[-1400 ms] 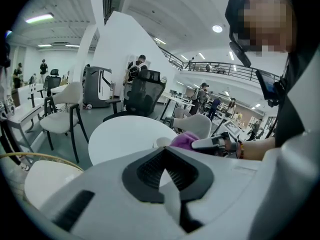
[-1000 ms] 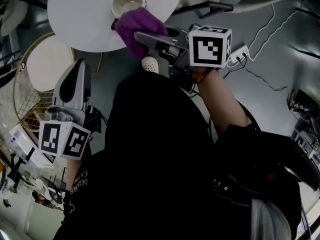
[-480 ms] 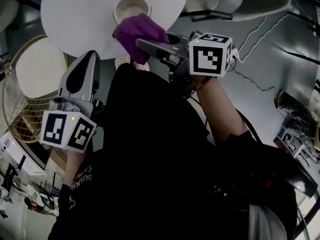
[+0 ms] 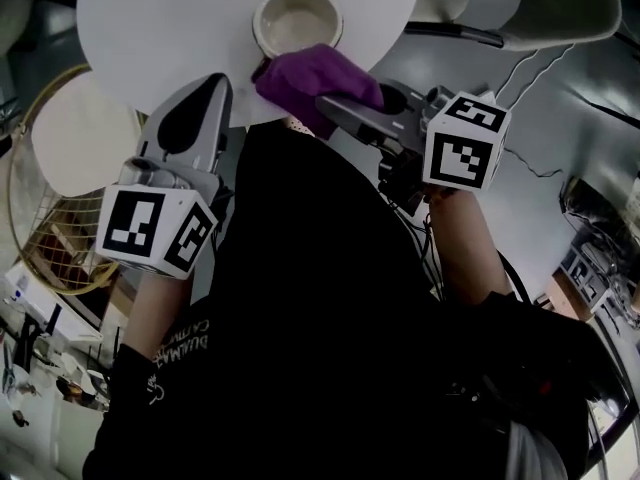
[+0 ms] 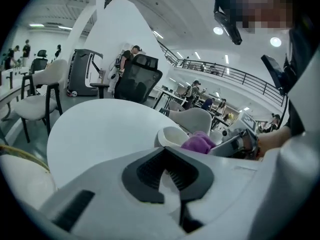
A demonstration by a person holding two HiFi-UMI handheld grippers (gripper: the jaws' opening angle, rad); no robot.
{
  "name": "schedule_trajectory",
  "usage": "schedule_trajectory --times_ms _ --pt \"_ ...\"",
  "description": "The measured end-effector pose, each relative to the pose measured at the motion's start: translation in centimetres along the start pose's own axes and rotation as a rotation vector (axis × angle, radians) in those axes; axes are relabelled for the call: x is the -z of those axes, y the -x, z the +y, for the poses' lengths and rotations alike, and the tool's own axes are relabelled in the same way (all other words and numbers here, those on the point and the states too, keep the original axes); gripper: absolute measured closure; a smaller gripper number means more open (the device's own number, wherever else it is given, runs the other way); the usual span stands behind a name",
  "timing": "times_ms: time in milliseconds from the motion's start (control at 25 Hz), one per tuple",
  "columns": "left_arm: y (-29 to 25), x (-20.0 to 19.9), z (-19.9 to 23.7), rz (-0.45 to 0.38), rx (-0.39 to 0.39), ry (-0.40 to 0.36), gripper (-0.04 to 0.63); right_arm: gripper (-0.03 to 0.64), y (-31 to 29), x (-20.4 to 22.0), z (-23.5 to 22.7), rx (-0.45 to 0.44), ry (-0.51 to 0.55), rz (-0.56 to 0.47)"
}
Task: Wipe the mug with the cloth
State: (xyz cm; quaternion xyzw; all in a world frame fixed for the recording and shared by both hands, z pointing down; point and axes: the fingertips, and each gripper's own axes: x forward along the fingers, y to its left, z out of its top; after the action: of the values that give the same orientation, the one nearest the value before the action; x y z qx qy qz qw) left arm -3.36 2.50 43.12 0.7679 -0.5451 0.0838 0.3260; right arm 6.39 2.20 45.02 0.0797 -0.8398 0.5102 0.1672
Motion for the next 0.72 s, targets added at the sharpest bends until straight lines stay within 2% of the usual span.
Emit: schedule_trajectory --times_ms 120,240,440,600,720 --pt "-1.4 1.0 -0.4 0.033 0.034 -0.049 0.586 0.512 0.2 0.0 -1.2 0.007 -0.002 -0.023" --pt "-2.7 1.9 -0.1 0.085 0.056 -0.104 0.536 0.512 -0.3 0.1 -2.2 0.003 -0.017 -0.046" --pt "-2.3 2.4 1.4 0.135 0.048 -0.198 0.472 0.512 -2.0 0.4 -1.5 0.002 -0.015 -0.061" --pt "-3.8 2.8 1.7 0.18 0.032 -0.243 0.462 0.512 -2.0 0.6 -1.8 0.003 -0.006 -0.052" --pt "-4.5 3.3 1.8 0.21 0.027 -0.274 0.451 0.512 -2.0 0.6 -1.5 0.048 0.058 -0.032"
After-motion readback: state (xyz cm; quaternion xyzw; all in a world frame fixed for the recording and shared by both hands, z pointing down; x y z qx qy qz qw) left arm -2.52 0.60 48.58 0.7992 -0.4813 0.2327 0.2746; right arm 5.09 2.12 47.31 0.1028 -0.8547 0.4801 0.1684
